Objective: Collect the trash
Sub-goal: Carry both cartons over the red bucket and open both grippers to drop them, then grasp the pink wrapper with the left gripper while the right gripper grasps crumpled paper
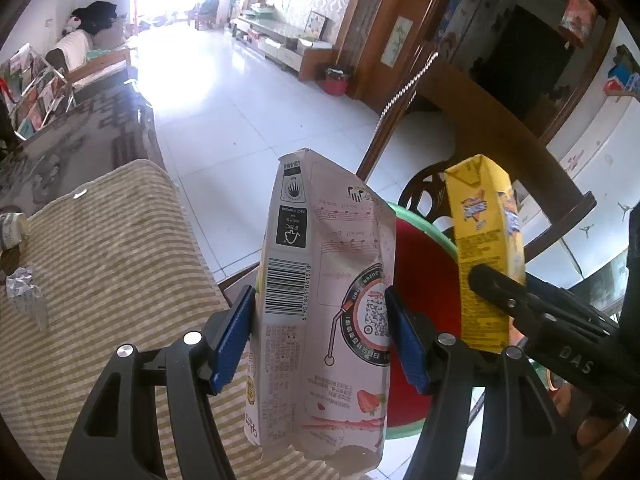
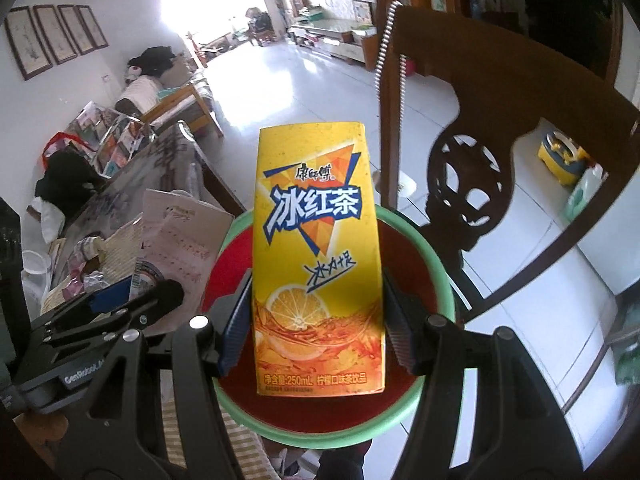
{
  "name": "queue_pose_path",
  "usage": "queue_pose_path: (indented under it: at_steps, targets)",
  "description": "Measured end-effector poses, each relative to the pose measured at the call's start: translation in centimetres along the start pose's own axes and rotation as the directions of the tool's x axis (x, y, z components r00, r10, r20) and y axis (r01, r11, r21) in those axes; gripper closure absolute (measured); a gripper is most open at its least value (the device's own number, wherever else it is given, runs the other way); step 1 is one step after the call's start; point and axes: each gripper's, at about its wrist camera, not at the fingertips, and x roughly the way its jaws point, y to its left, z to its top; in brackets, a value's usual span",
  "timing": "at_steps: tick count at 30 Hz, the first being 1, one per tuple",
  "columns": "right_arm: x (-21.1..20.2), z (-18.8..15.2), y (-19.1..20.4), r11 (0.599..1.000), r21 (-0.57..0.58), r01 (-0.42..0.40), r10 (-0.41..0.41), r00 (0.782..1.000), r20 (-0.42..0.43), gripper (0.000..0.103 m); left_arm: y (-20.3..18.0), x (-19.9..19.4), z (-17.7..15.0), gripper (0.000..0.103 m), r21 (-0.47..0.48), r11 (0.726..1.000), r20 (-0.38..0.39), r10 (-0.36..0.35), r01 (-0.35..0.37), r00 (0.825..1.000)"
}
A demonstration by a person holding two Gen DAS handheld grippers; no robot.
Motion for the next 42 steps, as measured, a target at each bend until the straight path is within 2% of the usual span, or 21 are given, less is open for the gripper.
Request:
queue_pose_path:
  at_steps: [6,7,9,11,13,18,23,27,32,35,39,41,42]
  targets:
    - [-0.2,0.0,-0.8,0.999,0.032,0.002,-0.002,1.0,0.001,0.045,-0.3,0.7,0.8,0.038,0.023,1.0,-0.016,-0.004,0.004,1.0]
    - [0.0,0.0,-0.8,1.0,0.031,-0.003,0.003,1.0,-0.002,0.044,-0.2,0.6,1.0,0.036,0.012,1.0,-0.015,-0.01,0.01,1.0]
    - [0.3,0.1,-0.6,1.0,0.022,-0.011,0.011,1.0,-0.01,0.043,0.3,0.3,1.1,0.023,-0.004,1.0,-0.002,-0.022,0.022,1.0]
    - [0.5,0.2,-0.3,1.0,0.024,0.001,0.0,1.0,-0.005,0.029,0.5,-0.3,1.2,0.022,-0.007,1.0,0.012,-0.026,0.027,1.0]
    - [0.4,0.3,0.0,1.0,0.026,-0.002,0.002,1.0,0.003,0.026,0.9,-0.8,1.2,0.022,-0.007,1.0,0.021,-0.026,0.026,0.999]
    - [0.0,0.6,1.1,1.0,0.019,-0.01,0.009,1.0,0.021,0.025,3.2,-2.9,1.1,0.021,-0.04,0.999,0.083,0.022,-0.018,0.996]
    - [-0.2,0.9,3.4,0.999,-0.003,-0.044,0.044,0.998,0.047,0.023,7.7,-4.9,-0.1,0.02,-0.131,0.986,0.114,0.116,-0.101,0.987]
    - [0.6,1.0,6.3,0.997,-0.035,-0.074,0.075,0.996,0.043,0.021,12.7,-6.8,-2.1,0.02,-0.244,0.956,0.109,0.196,-0.165,0.975]
    - [2.2,0.4,12.4,0.989,-0.098,-0.11,0.111,0.994,0.006,0.021,19.6,-8.9,-4.8,0.02,-0.348,0.905,0.09,0.291,-0.244,0.952]
    - [2.5,-0.4,16.4,0.981,-0.153,-0.121,0.122,0.993,-0.006,0.021,25.4,-10.5,-5.9,0.018,-0.422,0.852,0.081,0.375,-0.309,0.924]
    - [3.1,-1.8,21.3,0.973,-0.192,-0.132,0.129,0.991,-0.023,0.02,33.8,-11.7,-5.5,0.017,-0.506,0.774,0.053,0.468,-0.381,0.882]
    - [3.5,-2.6,23.3,0.971,-0.202,-0.13,0.126,0.991,-0.035,0.02,37.5,-11.4,-4.8,0.017,-0.524,0.757,0.037,0.479,-0.391,0.877]
    - [3.8,-3.0,24.2,0.971,-0.204,-0.129,0.123,0.992,-0.042,0.02,39.1,-10.7,-4.2,0.017,-0.518,0.761,0.019,0.467,-0.391,0.884]
